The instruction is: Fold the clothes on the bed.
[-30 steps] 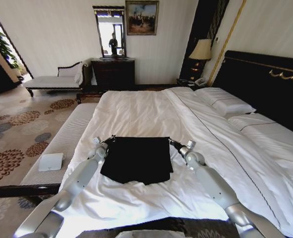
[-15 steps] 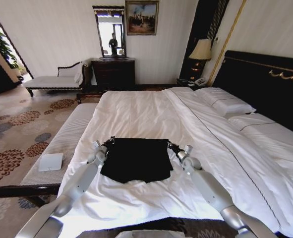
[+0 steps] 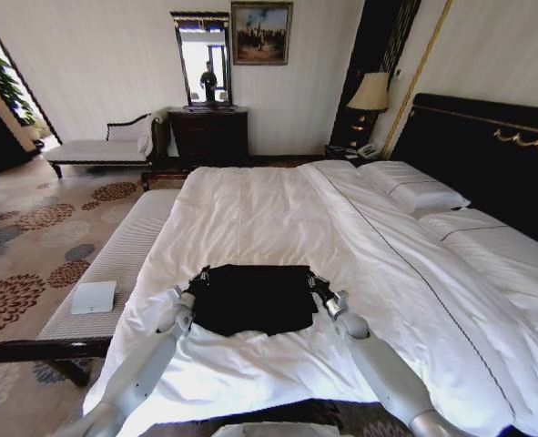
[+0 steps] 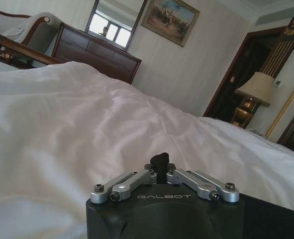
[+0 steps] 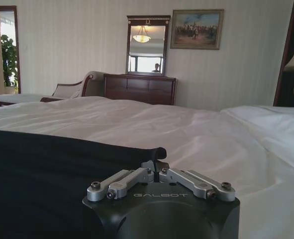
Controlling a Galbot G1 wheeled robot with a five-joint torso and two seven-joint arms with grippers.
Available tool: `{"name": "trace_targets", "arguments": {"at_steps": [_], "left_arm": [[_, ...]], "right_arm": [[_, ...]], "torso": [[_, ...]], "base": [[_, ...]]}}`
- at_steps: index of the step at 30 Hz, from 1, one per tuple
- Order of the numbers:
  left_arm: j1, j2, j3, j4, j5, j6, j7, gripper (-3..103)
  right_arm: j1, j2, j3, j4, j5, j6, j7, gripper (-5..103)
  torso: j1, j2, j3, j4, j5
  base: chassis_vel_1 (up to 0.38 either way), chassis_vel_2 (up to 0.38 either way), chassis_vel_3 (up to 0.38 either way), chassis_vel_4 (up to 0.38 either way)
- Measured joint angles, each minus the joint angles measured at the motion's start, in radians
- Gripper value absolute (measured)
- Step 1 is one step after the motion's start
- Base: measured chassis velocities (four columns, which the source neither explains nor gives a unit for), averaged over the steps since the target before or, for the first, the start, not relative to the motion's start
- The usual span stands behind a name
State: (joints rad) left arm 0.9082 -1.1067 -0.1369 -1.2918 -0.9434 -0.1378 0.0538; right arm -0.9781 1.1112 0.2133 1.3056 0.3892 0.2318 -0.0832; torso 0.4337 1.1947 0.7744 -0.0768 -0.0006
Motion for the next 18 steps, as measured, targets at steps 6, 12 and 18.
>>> {"name": "trace_targets", "arguments": {"at_steps": [6, 12, 18], "left_arm": [[0.066, 0.046, -0.016, -0.103, -0.015, -0.002, -0.007, 3], [0.097, 0.094, -0.016, -0.172, -0.017, -0.006, -0.013, 3], [0.123, 0.156, -0.003, -0.227, -0.017, -0.009, -0.015, 3]], "right_arm": [[-0.095, -0.029, 0.031, 0.082, -0.088, 0.039, -0.002, 0], [-0.182, -0.015, 0.045, 0.130, -0.151, 0.063, 0.000, 0], [-0.229, -0.013, 0.057, 0.161, -0.158, 0.069, 0.011, 0]], "torso": [[0.000, 0.000, 0.000, -0.0001, -0.0001], [0.000, 0.000, 0.000, -0.0001, -0.0002], [0.000, 0.000, 0.000, -0.0002, -0.0002]], "base": [[0.000, 0.000, 0.000, 0.000], [0.000, 0.000, 0.000, 0.000], [0.000, 0.000, 0.000, 0.000]]}}
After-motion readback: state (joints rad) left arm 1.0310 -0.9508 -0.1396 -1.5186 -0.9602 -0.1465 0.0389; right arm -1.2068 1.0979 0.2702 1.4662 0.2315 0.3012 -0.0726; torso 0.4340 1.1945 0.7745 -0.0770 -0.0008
